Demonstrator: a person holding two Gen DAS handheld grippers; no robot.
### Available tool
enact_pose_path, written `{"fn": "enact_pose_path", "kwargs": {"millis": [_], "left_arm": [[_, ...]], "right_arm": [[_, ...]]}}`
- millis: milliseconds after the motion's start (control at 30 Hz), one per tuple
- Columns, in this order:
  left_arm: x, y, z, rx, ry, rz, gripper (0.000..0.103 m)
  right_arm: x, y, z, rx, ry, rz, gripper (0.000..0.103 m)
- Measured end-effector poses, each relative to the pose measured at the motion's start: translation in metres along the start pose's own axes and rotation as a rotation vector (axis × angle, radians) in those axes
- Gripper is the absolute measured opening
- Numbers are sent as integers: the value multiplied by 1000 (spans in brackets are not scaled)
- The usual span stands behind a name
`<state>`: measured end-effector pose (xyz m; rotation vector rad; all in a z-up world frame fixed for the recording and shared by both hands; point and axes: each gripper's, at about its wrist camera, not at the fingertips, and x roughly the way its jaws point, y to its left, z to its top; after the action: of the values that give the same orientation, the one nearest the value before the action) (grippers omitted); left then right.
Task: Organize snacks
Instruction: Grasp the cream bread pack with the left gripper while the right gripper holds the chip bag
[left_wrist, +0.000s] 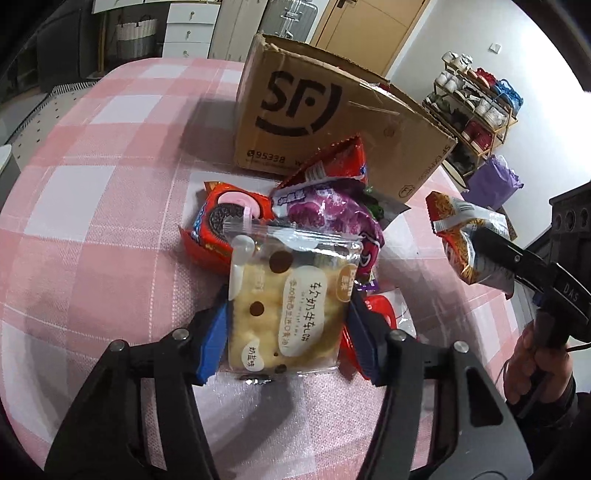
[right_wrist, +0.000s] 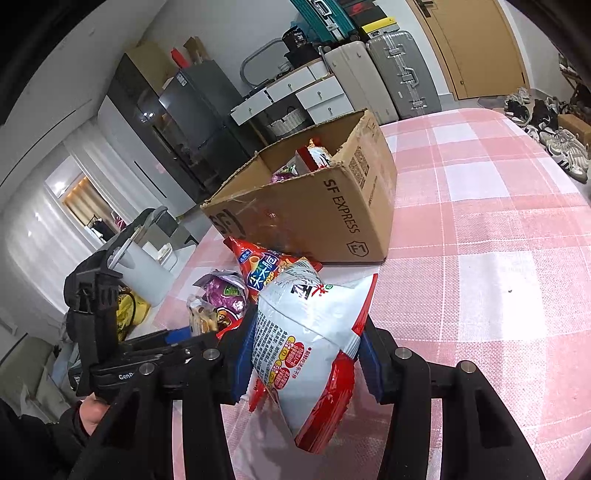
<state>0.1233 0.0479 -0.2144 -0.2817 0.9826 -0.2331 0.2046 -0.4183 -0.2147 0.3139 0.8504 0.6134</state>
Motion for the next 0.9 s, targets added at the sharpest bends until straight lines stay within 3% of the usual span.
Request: {"fn": "enact_pose_path", "kwargs": {"millis": [333, 900], "left_arm": [[-2, 0, -5, -9, -16, 3, 55], [-54, -5, 1, 33, -115, -2, 56]], "right_arm": [[-4, 1, -2, 9, -13, 12, 49], [-32, 16, 3, -11, -72, 30, 49]]}}
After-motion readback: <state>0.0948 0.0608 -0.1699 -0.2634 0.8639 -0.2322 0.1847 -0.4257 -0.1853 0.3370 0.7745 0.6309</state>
